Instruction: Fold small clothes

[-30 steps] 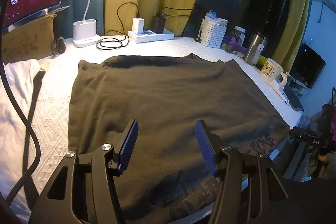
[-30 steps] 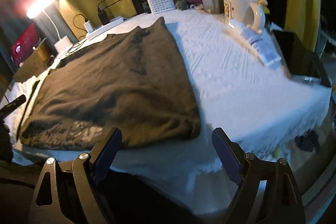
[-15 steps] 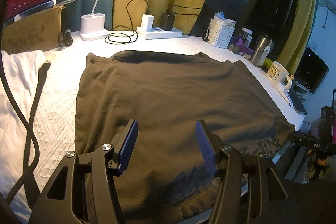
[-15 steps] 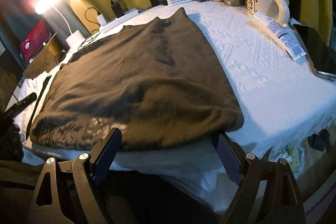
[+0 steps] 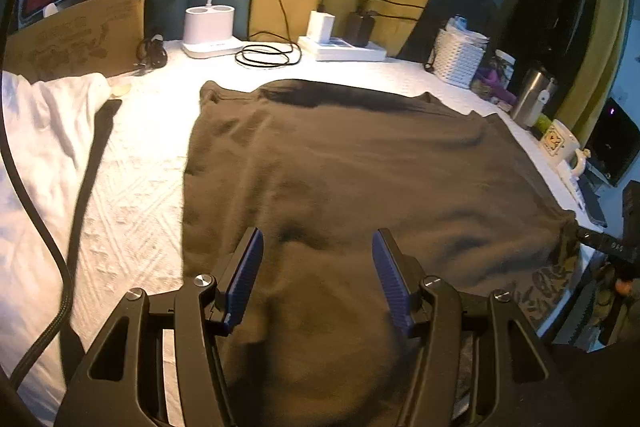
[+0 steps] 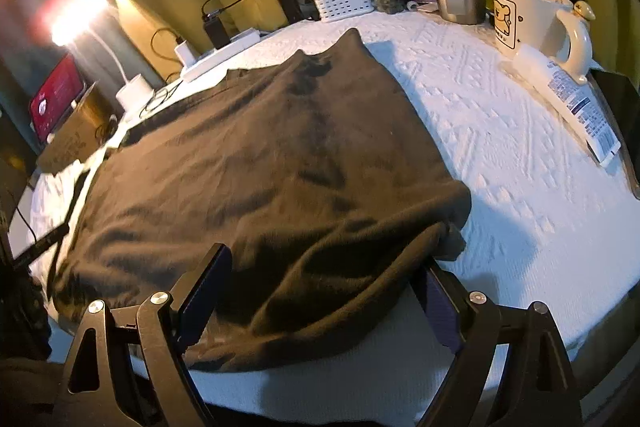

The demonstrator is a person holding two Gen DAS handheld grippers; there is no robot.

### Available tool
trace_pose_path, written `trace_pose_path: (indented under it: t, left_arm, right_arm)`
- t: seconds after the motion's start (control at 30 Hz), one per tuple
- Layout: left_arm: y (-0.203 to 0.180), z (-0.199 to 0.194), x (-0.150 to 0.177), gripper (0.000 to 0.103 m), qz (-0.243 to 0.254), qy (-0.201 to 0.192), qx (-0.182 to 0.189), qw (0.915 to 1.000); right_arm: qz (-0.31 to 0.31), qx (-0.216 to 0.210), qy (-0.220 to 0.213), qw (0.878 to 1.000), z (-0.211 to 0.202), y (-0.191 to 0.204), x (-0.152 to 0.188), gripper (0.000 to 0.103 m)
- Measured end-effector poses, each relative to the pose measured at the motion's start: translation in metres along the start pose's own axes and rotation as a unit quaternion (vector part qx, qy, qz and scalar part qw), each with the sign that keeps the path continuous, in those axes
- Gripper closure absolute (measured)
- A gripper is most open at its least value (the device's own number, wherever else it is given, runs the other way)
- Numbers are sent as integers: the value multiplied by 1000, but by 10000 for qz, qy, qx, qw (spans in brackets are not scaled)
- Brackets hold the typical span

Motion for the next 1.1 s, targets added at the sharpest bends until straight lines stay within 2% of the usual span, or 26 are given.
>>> trace_pose_path:
  t: [0.07, 0.17, 0.33, 0.5, 0.53, 0.57, 0.6, 0.67, 0.73, 0.9, 1.1]
  left_arm:
    - [4, 0, -4, 46, 4, -32, -39, 10000]
    - [8, 3, -10, 46, -20, -75, -59, 10000]
    - [9, 13, -13, 46, -2, 16, -3, 10000]
    - [15, 14, -18, 46, 52, 20, 10, 10000]
    - [18, 14, -19, 46, 6, 27, 11, 10000]
    - [22, 15, -20, 46, -36, 33, 9, 10000]
    - [25, 17, -21, 46, -67, 48, -3, 10000]
    - [28, 21, -23, 46, -72, 83, 14, 9999]
    - [29, 24, -25, 46, -53, 105, 51, 9999]
    - [30, 20, -36, 46, -27, 3, 207, 9998]
    - [40, 9, -44, 46, -131, -201, 309, 9992]
  right_arm:
    - [136, 31, -4, 9999, -2, -2, 1, 14]
    - [147, 292, 87, 9994, -4, -3, 4, 14]
    - [-290, 592, 157, 9977, 13, 4, -8, 12]
    - [-487, 325, 40, 9983, 31, 21, -23, 13]
    - [-533, 222, 19, 9983, 33, 25, -24, 21]
    - [-589, 225, -6, 9980, 35, 28, -26, 37]
    - [-595, 280, -7, 9978, 38, 28, -28, 46]
    - [-369, 235, -1, 9990, 41, 22, -34, 78]
    - [-214, 122, 8, 9997, 42, 19, -38, 80]
    - [-469, 222, -134, 9986, 34, 39, -57, 87]
    - [-1069, 178, -525, 9927, 15, 92, -98, 93]
Point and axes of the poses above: each gripper's, at about its wrist camera, not at the fingertips, and z roughly the way its jaws point, y to its left, x to its underside, the point moved 8 cm from there along z, roughly the way its jaws point, and after that the axes turned 9 degrees about -z, right-handed, at the moved point
